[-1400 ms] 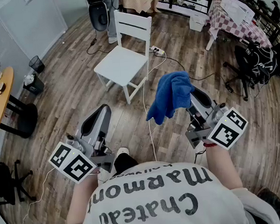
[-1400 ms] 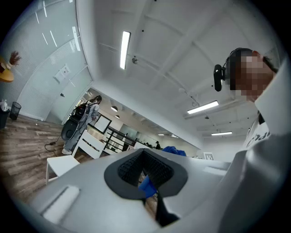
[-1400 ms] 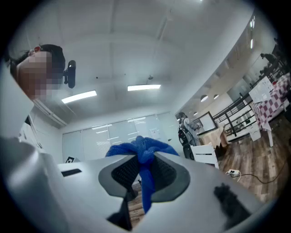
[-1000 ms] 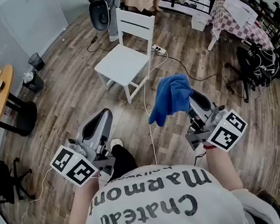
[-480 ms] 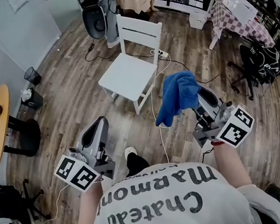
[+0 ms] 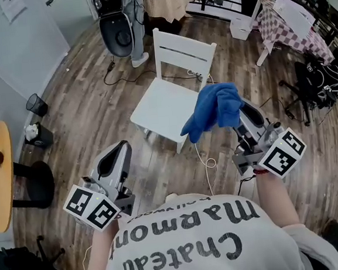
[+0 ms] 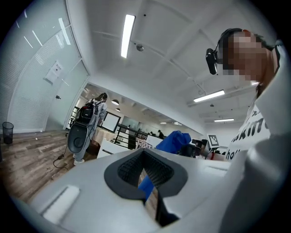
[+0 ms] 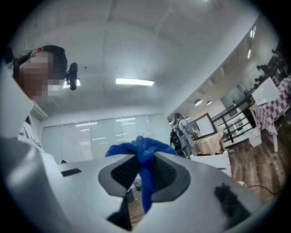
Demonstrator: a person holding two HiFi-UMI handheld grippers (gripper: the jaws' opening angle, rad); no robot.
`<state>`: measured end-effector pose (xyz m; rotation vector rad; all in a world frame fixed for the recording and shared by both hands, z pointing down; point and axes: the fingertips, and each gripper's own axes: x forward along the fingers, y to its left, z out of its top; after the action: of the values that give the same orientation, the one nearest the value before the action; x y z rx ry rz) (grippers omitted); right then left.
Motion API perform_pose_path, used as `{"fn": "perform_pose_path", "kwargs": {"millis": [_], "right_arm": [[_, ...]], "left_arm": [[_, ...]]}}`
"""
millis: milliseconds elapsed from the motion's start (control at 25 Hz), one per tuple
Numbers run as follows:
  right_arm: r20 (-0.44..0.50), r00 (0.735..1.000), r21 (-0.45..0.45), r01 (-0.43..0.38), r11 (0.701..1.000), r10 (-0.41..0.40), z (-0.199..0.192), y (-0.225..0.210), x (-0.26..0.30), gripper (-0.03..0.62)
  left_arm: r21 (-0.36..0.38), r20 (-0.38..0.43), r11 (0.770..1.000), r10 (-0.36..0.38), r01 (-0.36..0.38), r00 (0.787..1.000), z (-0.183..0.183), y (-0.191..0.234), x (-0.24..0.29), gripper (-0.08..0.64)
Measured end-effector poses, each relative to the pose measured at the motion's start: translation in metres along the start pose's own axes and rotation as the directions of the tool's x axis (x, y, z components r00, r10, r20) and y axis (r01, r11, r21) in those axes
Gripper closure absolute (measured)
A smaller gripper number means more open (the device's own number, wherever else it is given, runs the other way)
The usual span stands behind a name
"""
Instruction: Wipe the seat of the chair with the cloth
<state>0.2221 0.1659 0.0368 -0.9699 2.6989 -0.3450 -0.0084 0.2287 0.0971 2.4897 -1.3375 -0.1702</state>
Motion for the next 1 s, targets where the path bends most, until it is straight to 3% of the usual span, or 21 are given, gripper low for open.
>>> {"fn": "perform_pose_path", "kwargs": {"millis": [280,560,720,1000], "right_arm": [[-0.005,0.997,0.022,0.078,0.997,-0.078,-0.011,-0.027,0.066,0.508],[-0.057,0.994,0.029,0.099,0.995,-0.098,-0.025,-0.054,0.122,0.508],[-0.044,0.996,0.04,0.085,0.996,-0.083,-0.032,-0.076,0.146,0.508],[-0.077,0.995,0.079,0.062,0.995,-0.056,-0.057,-0.135,0.24,0.509]], "left_arm": [[-0.049,0.012,0.998,-0.042,0.042,0.999,0.016,0.056,0.019,0.558],[-0.005,-0.027,0.997,-0.076,0.076,0.997,0.029,0.094,0.05,0.558],[-0.024,0.0,0.998,-0.055,0.055,0.999,0.034,0.117,0.063,0.558],[-0.023,-0.061,1.0,-0.003,0.001,0.998,0.035,0.203,0.112,0.558]]}}
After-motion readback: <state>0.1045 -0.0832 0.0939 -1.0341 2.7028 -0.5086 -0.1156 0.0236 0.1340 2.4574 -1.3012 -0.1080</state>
